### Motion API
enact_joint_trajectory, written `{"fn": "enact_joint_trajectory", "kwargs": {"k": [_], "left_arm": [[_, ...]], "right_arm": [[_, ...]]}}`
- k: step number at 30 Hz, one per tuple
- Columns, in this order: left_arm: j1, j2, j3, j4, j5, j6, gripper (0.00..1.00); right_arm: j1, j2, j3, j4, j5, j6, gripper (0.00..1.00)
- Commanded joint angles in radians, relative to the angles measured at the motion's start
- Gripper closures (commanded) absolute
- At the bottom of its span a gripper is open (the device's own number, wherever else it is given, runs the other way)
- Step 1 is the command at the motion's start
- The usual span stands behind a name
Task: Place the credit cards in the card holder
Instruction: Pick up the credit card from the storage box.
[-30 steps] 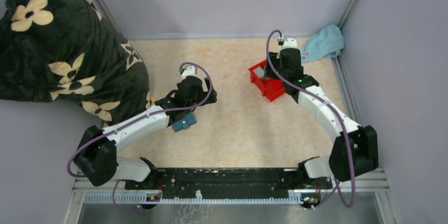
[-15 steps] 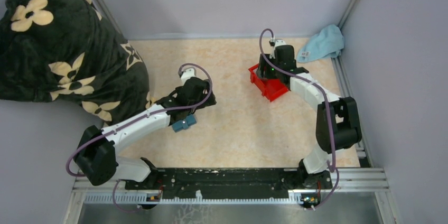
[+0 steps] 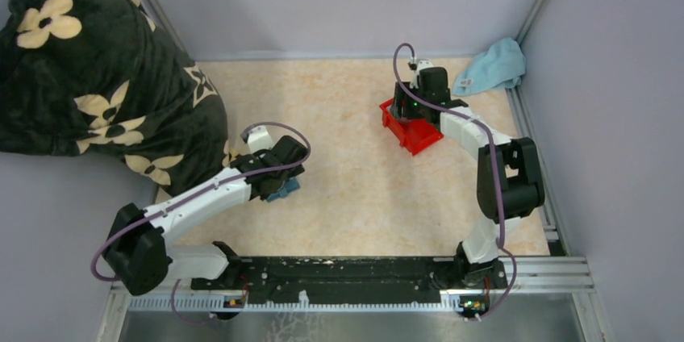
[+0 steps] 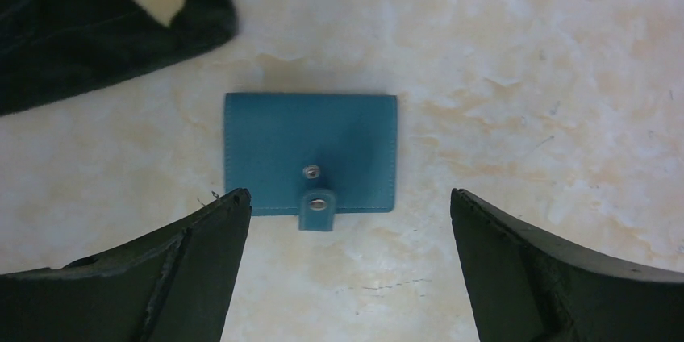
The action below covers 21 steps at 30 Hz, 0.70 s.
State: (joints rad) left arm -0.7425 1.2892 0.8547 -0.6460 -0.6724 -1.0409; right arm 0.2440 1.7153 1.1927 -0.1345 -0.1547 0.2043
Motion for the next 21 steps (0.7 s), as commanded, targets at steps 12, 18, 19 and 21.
{"fn": "enact_joint_trajectory", "kwargs": {"k": [12, 18, 19, 21], "left_arm": [[0.076, -0.327, -0.290, -0.100, -0.052, -0.388, 0.17], [0.087, -0.335, -0.327, -0.153, -0.064, -0.474, 0.45], [0.089, -0.328, -0.333, -0.151, -0.061, -0.479, 0.47], [0.092, -0.312, -0.344, -0.149, -0.053, -0.493, 0.55]], "right_arm": [[-0.008, 0.015, 0.080, 0.027, 0.008, -0.046, 0.40], [-0.009, 0.021, 0.089, 0.016, 0.017, -0.059, 0.40], [-0.009, 0.022, 0.089, 0.014, 0.018, -0.060, 0.40], [-0.010, 0.025, 0.091, 0.010, 0.019, -0.064, 0.40]]}}
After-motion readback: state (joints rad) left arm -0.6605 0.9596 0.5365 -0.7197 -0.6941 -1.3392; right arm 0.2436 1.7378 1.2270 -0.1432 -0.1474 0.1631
